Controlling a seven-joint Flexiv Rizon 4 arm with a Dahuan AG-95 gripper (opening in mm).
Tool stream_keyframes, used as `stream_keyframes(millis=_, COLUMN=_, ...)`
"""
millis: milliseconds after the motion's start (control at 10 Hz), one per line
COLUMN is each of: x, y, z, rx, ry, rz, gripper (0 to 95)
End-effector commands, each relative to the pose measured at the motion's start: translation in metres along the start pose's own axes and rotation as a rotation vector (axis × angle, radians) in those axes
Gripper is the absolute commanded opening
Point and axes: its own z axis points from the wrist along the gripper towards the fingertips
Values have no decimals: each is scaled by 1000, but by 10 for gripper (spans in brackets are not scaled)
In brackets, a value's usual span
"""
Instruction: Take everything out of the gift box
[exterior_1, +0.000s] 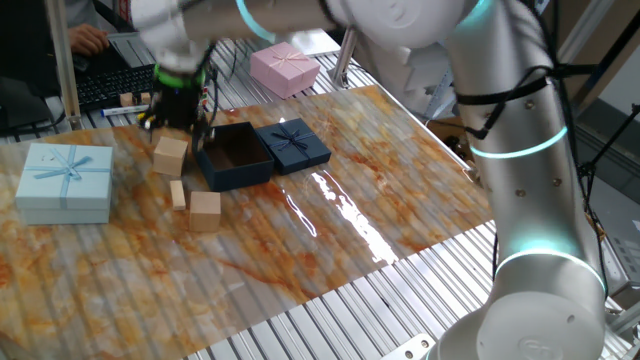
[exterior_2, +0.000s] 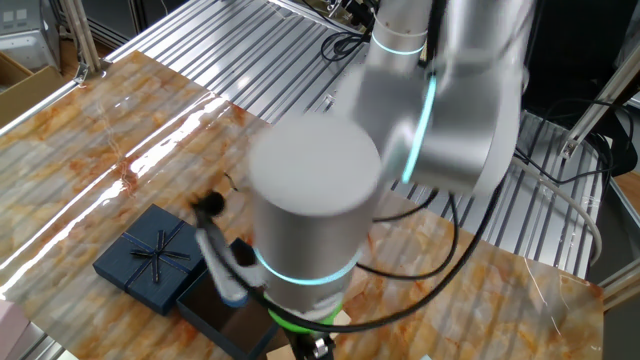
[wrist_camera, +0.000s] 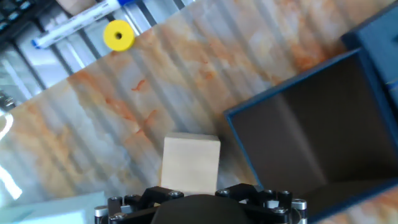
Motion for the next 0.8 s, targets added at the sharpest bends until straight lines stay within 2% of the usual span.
stream_keyframes(millis=100, x=4, y=-4, z=5, rx=13, ry=-3, rz=-36, gripper=950)
stream_keyframes(millis=200, x=7, y=-8, z=-6, rx=21, ry=-10, rz=-67, gripper=950)
stream_keyframes(millis=300, x=8, y=-11, z=-11, rx=31, ry=-8, rz=-89, gripper=950)
stream_keyframes(millis=400, x=11, y=-15, z=-19, rx=55, ry=11, rz=-142, gripper=950)
stream_keyframes(millis=500, x=13, y=-19, z=-25, rx=62, ry=23, rz=-182, gripper=950)
stream_keyframes(millis=700, x=14, y=-27, z=-35, rx=110, ry=8, rz=-260, gripper=950)
stream_keyframes(millis=800, x=14, y=-32, z=-41, rx=123, ry=19, rz=-285, gripper=950)
